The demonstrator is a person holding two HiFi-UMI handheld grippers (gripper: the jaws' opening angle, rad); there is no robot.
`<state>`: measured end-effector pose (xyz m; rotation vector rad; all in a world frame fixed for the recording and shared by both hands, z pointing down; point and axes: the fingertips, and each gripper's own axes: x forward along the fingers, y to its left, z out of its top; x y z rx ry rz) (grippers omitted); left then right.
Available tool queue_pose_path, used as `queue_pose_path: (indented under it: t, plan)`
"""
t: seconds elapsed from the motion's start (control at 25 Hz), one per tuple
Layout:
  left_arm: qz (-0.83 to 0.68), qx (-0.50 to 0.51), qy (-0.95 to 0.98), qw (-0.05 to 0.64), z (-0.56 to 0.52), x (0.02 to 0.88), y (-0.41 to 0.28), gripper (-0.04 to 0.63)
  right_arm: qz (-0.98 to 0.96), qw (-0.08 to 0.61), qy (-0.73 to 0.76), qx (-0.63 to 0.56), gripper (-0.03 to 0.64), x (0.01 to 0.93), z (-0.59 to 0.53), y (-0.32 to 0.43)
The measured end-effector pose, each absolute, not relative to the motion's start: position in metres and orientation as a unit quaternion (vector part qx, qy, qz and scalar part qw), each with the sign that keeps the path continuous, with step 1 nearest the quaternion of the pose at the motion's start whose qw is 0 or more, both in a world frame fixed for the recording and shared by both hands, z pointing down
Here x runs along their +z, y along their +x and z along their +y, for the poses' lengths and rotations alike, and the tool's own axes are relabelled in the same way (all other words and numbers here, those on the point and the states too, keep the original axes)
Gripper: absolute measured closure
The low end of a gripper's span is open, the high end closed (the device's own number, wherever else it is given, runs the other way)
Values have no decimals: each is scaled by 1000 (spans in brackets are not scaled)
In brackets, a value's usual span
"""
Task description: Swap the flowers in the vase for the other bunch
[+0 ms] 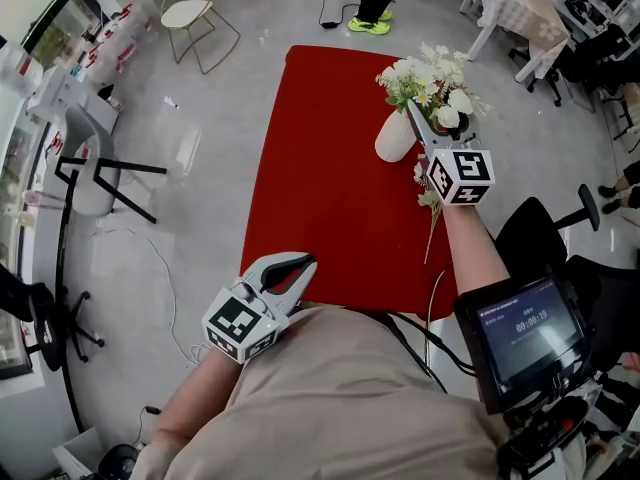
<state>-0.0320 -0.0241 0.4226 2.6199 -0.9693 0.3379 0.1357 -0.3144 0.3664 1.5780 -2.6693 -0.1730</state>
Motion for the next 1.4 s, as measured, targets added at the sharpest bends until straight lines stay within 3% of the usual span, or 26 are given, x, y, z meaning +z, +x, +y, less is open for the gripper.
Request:
queue_pose_path:
  t: [0.6,0.76,1.4]
  plan:
    - [-322,108,925,167,-11,420,-69,588,-858,37,507,-71,298,348,-299,105]
    - [-321,105,926,167,-13,420,-69,588,-860,42,503,-74,262,346,-298,104]
    - [-319,99,927,168,-15,422,-66,588,-842,115,525,-50,215,382,-309,117]
